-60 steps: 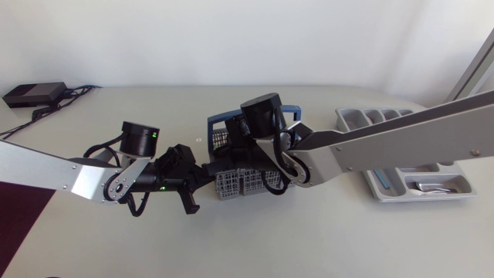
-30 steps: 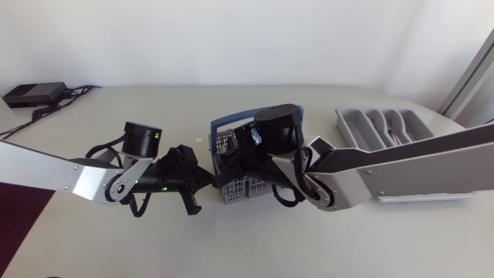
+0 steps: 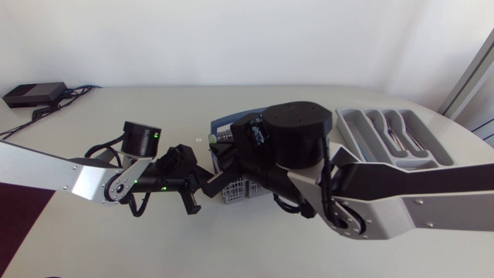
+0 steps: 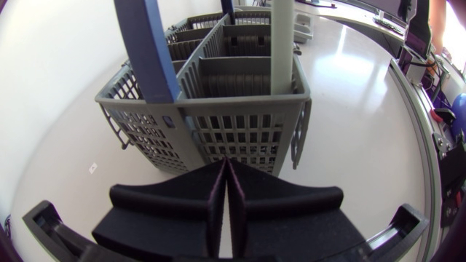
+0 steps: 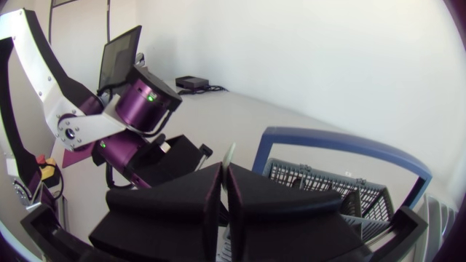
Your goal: Sort the cutlery from the basket into the organizer compartments.
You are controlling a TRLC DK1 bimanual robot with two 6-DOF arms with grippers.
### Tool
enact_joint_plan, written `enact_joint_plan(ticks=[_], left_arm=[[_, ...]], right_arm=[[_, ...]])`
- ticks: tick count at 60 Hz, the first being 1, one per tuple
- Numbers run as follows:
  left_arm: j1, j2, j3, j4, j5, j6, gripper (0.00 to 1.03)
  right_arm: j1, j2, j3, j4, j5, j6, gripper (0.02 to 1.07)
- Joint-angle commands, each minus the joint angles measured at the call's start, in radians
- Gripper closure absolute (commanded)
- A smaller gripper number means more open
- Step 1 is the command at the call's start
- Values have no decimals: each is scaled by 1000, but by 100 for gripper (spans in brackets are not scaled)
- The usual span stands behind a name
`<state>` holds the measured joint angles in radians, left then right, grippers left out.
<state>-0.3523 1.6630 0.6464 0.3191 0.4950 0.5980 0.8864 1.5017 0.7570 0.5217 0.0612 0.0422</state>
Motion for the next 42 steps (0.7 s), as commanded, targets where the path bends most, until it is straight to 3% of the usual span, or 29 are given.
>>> enact_joint_plan(ticks=[1, 12, 28, 42], left_arm=[[18, -37, 22, -8, -1, -23, 100], [32, -98, 19, -55, -3, -21, 100], [45, -230, 24, -153, -6, -20, 100], [24, -295, 50, -233, -50, -20, 100]], right_arm=[[13, -60, 2, 18, 14, -19, 101], [5, -155, 38, -25, 46, -59, 101], [-119, -368, 61, -250, 23, -134, 101], [-438, -497, 42, -471, -127, -153, 101]])
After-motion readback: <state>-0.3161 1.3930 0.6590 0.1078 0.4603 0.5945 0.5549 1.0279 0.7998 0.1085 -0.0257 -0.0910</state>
